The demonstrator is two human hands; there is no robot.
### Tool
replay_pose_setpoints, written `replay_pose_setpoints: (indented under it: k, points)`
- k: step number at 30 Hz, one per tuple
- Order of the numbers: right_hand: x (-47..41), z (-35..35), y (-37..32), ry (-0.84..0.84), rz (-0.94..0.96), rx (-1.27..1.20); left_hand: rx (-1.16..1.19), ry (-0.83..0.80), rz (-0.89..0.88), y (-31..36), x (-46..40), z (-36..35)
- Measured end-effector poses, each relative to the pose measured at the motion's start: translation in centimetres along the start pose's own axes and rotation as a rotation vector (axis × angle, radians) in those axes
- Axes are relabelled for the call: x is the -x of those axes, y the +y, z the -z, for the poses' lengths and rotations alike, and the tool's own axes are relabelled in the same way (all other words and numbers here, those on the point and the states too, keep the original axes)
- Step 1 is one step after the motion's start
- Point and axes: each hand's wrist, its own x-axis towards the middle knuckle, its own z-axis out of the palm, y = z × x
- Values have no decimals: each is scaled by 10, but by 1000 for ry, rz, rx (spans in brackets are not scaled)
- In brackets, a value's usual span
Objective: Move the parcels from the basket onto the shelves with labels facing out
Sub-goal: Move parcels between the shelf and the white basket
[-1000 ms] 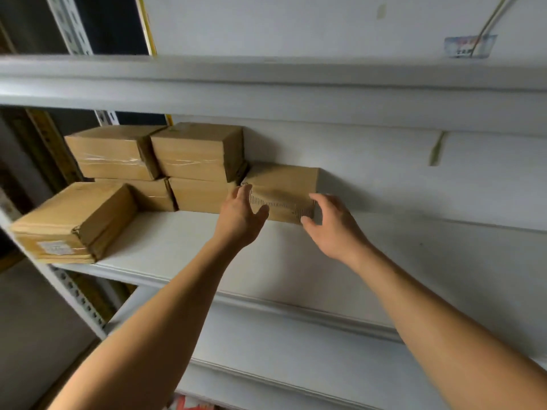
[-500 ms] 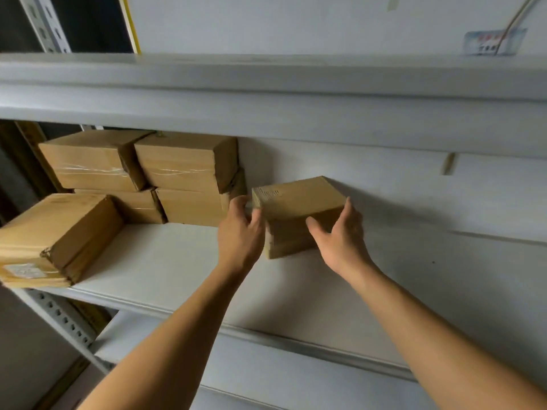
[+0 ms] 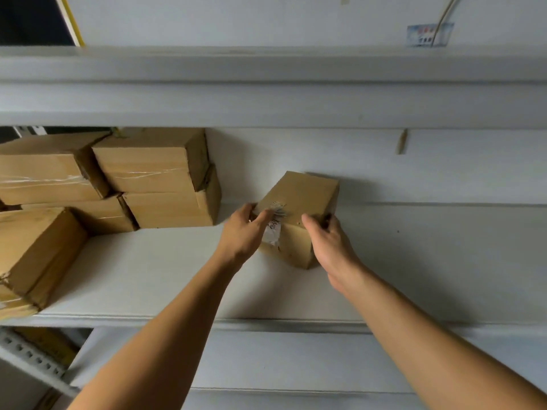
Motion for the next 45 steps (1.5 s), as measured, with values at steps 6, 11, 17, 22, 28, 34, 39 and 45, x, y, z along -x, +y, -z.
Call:
replay_pose_setpoints:
  k: [6,11,17,22,28,34,39,45]
  points:
    - [28,28,0,-63,46,-143,157,-165,-59,3,17,-4]
    - [61,72,-2,-34,93,-235,242,-212,-159,15,42,-31]
    - [122,143,5,144,121,-249,262,-374,-287,44,86,-87]
    - [179,217,15,306,150,-224,269,-510,-384,84,138,-147]
    - [263,317,45,543,112,-256,300,-719,-421,116,229,-239]
    - [371,399,94,713,81,-221,254,-946,-379,119,339,-325]
    - [453,429,137,806,7,-249,134,-1133,-368,108,414,-375]
    - [533,451,204,1081,-124,-370,-2,-1408,-393,85,487,-440]
